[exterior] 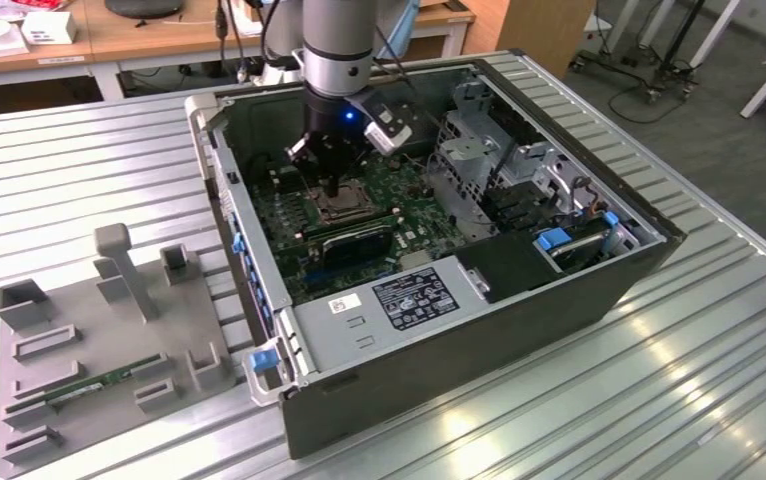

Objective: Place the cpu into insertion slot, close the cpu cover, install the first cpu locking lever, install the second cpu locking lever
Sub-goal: 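Close the cpu cover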

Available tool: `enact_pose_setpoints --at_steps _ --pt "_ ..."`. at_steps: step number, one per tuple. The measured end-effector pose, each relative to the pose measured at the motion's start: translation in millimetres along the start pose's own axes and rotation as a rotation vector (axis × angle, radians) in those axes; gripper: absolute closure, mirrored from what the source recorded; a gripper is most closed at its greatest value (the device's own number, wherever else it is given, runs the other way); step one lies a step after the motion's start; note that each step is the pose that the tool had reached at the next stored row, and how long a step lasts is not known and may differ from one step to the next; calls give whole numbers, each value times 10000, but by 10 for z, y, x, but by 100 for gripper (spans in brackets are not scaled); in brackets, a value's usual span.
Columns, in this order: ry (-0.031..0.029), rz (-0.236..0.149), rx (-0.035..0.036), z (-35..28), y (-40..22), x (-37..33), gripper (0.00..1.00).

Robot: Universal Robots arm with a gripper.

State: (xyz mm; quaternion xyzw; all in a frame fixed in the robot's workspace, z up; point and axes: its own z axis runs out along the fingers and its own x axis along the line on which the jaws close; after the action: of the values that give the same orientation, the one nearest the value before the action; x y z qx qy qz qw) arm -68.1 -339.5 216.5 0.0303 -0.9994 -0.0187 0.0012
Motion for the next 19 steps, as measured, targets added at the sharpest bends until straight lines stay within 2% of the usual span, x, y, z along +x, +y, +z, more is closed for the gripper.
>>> enact_pose_setpoints --at_steps 3,8,19 --pt "0 -1 0 19 1 41 89" --pt "1 -1 0 21 1 42 89" --pt "-2 -1 3 116 -2 59 89"
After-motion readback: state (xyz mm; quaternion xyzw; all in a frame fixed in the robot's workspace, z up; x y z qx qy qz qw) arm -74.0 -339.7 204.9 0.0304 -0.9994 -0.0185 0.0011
